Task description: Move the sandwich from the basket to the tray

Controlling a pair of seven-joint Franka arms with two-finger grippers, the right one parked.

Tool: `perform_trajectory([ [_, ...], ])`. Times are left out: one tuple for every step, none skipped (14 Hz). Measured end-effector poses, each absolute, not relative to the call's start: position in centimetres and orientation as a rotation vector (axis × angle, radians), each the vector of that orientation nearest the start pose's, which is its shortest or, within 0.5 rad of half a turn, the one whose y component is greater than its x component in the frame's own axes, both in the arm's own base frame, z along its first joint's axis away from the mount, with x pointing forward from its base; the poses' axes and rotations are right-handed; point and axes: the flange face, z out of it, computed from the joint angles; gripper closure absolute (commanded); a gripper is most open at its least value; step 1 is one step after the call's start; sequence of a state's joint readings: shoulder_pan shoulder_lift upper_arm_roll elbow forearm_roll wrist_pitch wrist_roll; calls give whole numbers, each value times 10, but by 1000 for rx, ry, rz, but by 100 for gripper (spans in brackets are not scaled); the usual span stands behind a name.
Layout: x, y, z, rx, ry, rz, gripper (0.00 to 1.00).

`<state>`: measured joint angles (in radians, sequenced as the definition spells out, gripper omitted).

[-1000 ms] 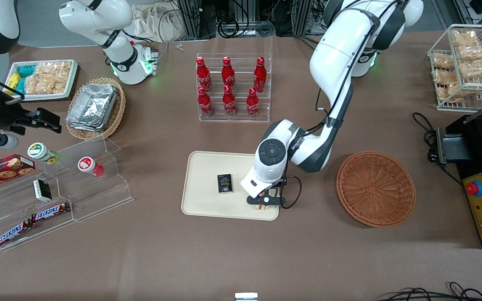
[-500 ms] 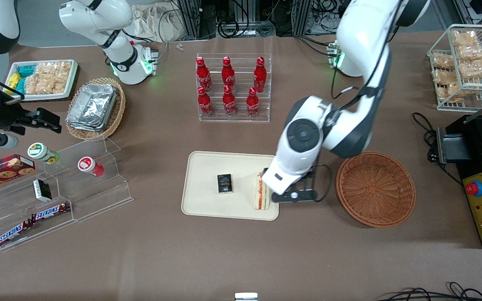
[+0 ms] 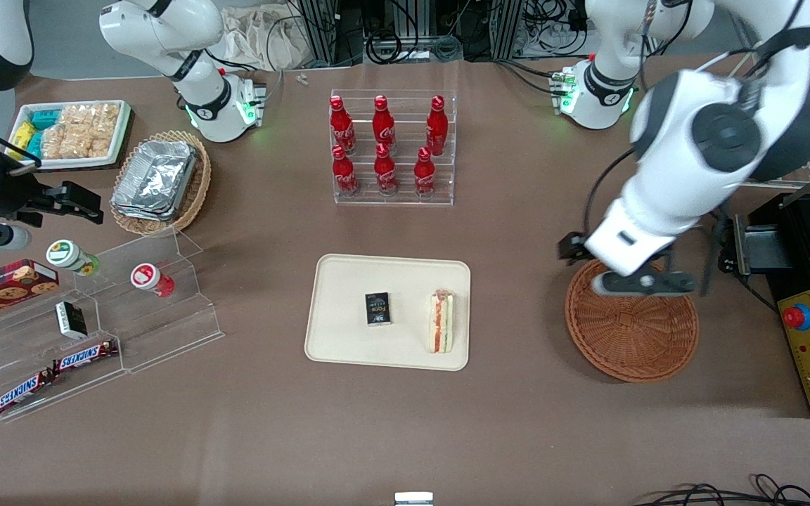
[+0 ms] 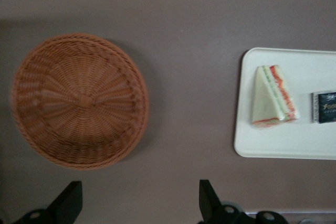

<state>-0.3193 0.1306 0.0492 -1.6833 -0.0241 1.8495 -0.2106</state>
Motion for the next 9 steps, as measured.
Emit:
perform_trajectory([
  [581, -137, 525, -3167, 135, -28, 0],
  [579, -109, 529, -3169, 193, -11, 0],
  [580, -83, 531, -3169, 236, -6, 0],
  [582, -61, 532, -3169, 254, -10, 0],
  [584, -47, 533, -3169, 256, -17, 0],
  [587, -41, 537, -3169, 256, -30, 0],
  [589, -41, 542, -3168, 260, -37, 0],
  [592, -44, 547, -3167, 269, -24, 0],
  [595, -48, 554, -3166, 278, -18, 0],
])
